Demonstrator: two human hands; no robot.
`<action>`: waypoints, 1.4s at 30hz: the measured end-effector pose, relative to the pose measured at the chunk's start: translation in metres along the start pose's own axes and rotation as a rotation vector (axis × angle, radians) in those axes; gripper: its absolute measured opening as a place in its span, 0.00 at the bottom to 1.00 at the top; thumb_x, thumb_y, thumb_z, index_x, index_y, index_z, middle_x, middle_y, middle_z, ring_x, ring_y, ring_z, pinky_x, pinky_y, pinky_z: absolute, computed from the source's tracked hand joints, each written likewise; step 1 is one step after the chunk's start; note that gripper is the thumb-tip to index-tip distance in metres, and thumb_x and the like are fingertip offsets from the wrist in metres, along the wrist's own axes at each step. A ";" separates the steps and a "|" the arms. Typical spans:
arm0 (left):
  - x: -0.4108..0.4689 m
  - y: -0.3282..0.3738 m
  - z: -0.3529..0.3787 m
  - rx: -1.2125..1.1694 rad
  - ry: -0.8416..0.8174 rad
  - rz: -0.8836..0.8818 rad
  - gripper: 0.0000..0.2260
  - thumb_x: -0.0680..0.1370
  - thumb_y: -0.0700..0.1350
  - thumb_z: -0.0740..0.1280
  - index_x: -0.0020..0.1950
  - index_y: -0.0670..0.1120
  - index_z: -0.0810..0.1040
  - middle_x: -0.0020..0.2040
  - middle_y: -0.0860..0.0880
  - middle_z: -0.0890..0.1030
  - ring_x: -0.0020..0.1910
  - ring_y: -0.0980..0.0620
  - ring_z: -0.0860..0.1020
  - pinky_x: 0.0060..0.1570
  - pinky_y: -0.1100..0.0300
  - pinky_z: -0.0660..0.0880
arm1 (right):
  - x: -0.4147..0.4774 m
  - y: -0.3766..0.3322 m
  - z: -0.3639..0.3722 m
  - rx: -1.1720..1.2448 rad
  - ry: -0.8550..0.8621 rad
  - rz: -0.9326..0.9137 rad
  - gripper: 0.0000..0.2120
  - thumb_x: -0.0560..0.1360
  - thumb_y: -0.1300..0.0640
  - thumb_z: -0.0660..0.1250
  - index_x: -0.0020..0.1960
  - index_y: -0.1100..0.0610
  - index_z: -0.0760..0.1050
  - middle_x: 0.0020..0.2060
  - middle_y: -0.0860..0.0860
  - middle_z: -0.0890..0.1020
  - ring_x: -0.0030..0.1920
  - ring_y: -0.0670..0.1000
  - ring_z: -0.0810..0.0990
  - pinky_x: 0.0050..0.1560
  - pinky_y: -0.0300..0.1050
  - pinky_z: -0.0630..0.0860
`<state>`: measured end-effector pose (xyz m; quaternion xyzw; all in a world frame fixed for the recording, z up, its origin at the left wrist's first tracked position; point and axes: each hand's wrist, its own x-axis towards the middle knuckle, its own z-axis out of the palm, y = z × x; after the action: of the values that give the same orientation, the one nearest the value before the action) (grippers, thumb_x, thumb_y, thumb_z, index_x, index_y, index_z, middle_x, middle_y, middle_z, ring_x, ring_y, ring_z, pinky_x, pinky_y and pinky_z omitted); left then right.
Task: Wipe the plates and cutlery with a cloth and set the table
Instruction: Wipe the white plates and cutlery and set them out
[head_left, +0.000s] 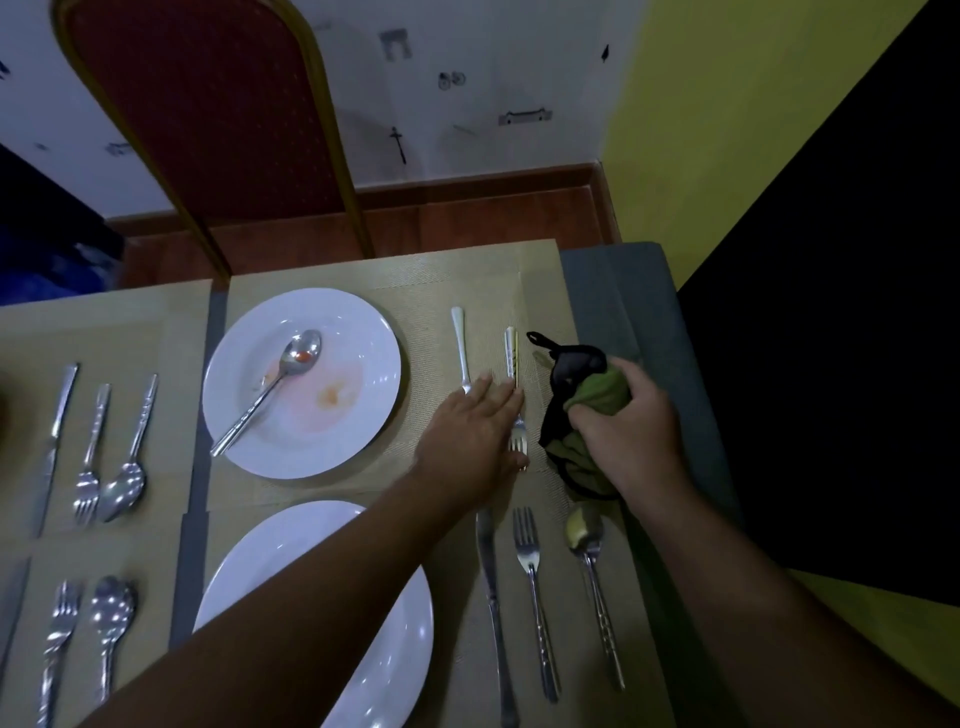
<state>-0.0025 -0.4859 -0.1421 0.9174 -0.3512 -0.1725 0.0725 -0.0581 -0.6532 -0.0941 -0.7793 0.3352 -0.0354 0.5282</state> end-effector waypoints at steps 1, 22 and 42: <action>0.000 -0.001 0.005 0.014 -0.003 0.007 0.36 0.79 0.60 0.64 0.81 0.48 0.56 0.82 0.48 0.56 0.81 0.46 0.51 0.79 0.49 0.51 | -0.001 0.001 0.001 -0.004 -0.001 -0.004 0.20 0.65 0.62 0.73 0.51 0.43 0.76 0.42 0.42 0.82 0.42 0.41 0.80 0.42 0.37 0.76; -0.091 -0.060 -0.040 -0.106 0.466 -0.310 0.23 0.79 0.55 0.62 0.69 0.43 0.78 0.64 0.44 0.81 0.63 0.43 0.79 0.63 0.49 0.74 | -0.032 -0.037 0.051 -0.131 -0.170 -0.259 0.23 0.67 0.62 0.71 0.60 0.48 0.77 0.50 0.48 0.80 0.48 0.49 0.78 0.44 0.39 0.73; -0.109 -0.202 -0.050 -0.351 0.349 -0.650 0.07 0.75 0.43 0.69 0.46 0.41 0.84 0.42 0.42 0.83 0.41 0.43 0.80 0.43 0.51 0.79 | -0.085 -0.077 0.143 -0.209 -0.200 -0.326 0.21 0.68 0.63 0.72 0.60 0.51 0.77 0.48 0.47 0.79 0.47 0.49 0.78 0.43 0.35 0.71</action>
<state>0.0650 -0.2626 -0.1181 0.9698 0.0096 -0.0854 0.2282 -0.0280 -0.4742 -0.0665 -0.8733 0.1524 -0.0078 0.4626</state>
